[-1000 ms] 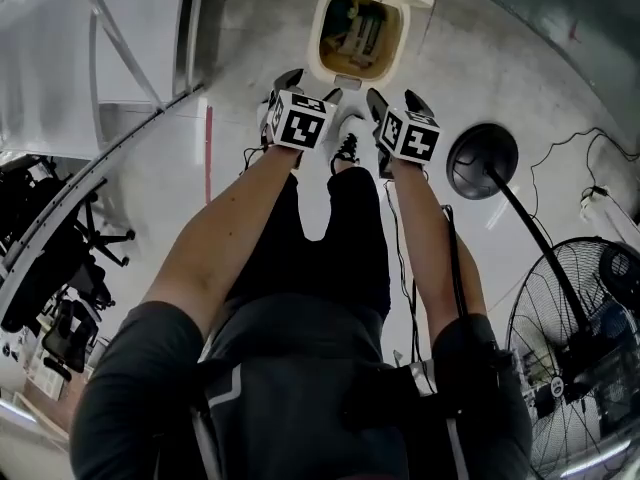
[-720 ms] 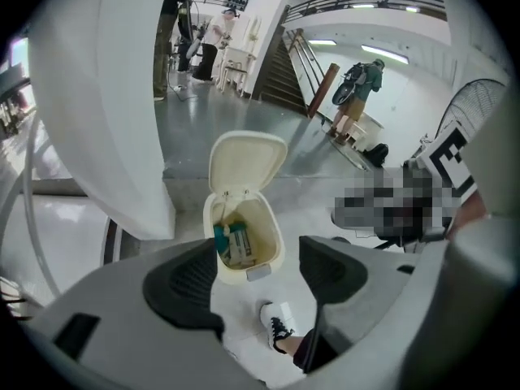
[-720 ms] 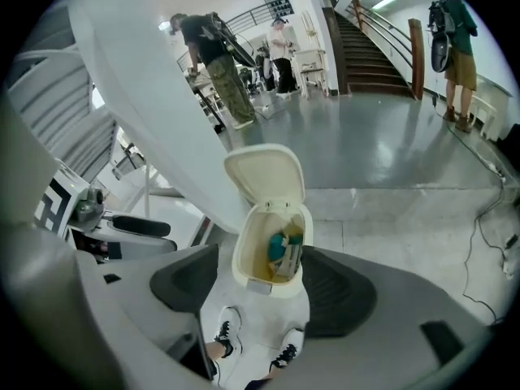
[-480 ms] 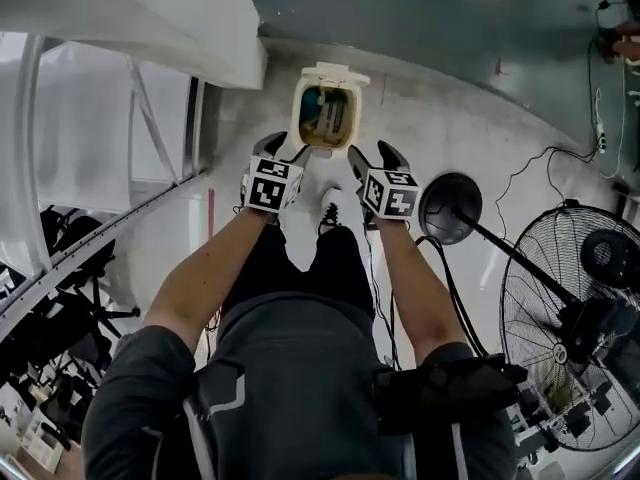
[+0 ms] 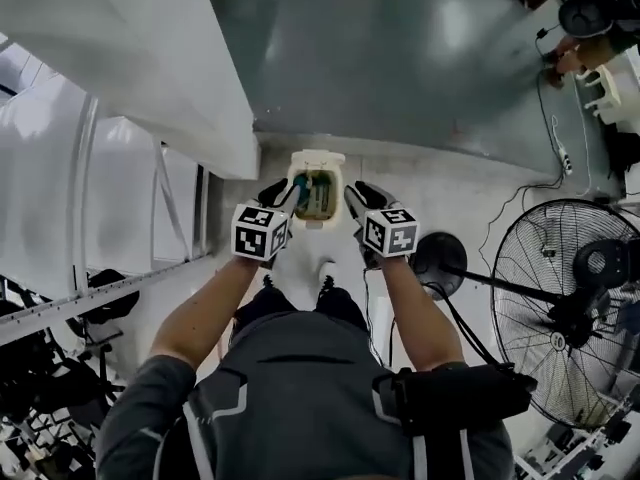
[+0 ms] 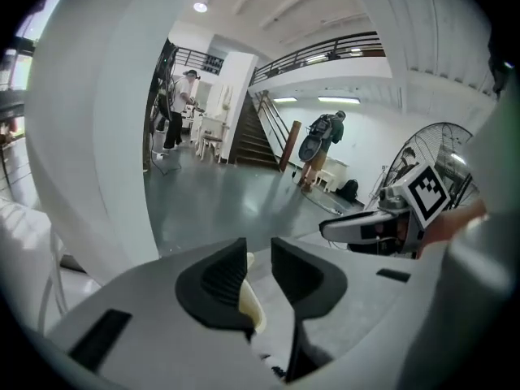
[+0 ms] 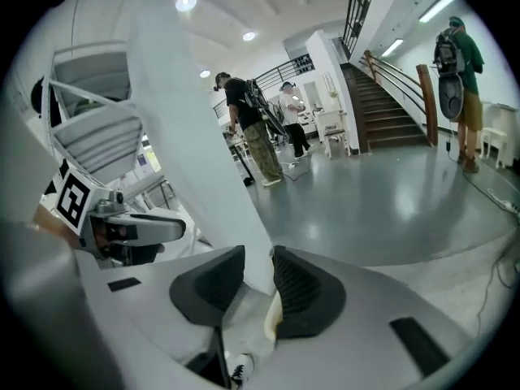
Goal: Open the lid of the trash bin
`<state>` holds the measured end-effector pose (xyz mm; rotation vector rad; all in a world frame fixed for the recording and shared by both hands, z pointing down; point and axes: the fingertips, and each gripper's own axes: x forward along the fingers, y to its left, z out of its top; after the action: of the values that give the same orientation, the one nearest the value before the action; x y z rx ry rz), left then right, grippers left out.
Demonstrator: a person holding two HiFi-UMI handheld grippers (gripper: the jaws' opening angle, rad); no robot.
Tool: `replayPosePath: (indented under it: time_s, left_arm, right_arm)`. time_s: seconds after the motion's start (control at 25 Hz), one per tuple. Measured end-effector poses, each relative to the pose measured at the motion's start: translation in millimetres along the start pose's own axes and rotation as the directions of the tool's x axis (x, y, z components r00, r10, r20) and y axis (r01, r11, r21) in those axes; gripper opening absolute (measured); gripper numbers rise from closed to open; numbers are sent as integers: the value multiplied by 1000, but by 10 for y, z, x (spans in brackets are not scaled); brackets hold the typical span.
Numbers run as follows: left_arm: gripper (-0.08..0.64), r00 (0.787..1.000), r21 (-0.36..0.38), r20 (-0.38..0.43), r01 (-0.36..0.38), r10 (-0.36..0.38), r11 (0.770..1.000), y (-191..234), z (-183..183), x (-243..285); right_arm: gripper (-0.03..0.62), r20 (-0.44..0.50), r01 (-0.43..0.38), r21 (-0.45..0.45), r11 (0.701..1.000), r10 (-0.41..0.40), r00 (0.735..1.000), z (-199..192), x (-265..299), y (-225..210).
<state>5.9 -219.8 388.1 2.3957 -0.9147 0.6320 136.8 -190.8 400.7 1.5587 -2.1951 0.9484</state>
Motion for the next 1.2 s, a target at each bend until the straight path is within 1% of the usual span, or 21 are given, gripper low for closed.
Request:
replayPosePath:
  time_s: [0.12, 0.2, 0.28, 0.32, 0.4, 0.52, 0.64, 0.72, 0.8, 0.88, 1.0, 1.08, 1.2]
  left_arm:
    - [65, 998, 14, 61, 21, -21, 1000, -43, 349, -255]
    - [26, 994, -11, 98, 59, -58, 998, -108, 580, -428]
    - [15, 986, -21, 142, 96, -92, 995, -198, 821, -609]
    - [11, 980, -5, 170, 105, -103, 994, -241, 954, -697]
    - [9, 967, 49, 221, 122, -130, 991, -339, 1189, -875]
    - [9, 948, 132, 265, 147, -178, 980, -491, 1387, -1177]
    - [9, 931, 168, 297, 167, -211, 971, -548, 1537, -1472]
    - [9, 924, 191, 318, 158, -214, 969, -578, 1637, -1639]
    - [9, 915, 205, 350, 134, -201, 969, -602, 1750, -1793]
    - [9, 902, 208, 390, 108, -184, 972, -634, 1894, -1937]
    - [9, 881, 255, 441, 56, -168, 965, -720, 2131, -2124]
    - [9, 869, 278, 470, 20, -155, 960, -743, 2242, -2224]
    - [9, 850, 285, 513, -36, -120, 958, -744, 2336, -2336]
  right_arm:
    - [124, 50, -30, -4, 1000, 30, 998, 310, -231, 153]
    - [116, 88, -41, -33, 999, 43, 995, 554, -384, 260]
    - [104, 123, -54, -62, 997, 62, 990, 795, -534, 388]
    - [95, 144, -62, -73, 995, 72, 987, 925, -605, 452]
    - [77, 189, -75, -102, 992, 93, 978, 1183, -762, 583]
    - [58, 251, -87, -168, 982, 128, 960, 1476, -1054, 805]
    - [41, 295, -72, -231, 970, 140, 945, 1703, -1303, 976]
    - [35, 322, -61, -258, 964, 145, 936, 1807, -1456, 1046]
    - [32, 355, -47, -273, 961, 146, 923, 1894, -1611, 1090]
    - [31, 406, -15, -278, 960, 132, 904, 2010, -1791, 1094]
    - [28, 479, 46, -292, 955, 105, 872, 2228, -2069, 1080]
    - [28, 493, 59, -317, 947, 111, 863, 2318, -2187, 1138]
    - [28, 495, 68, -353, 933, 125, 860, 2373, -2295, 1240]
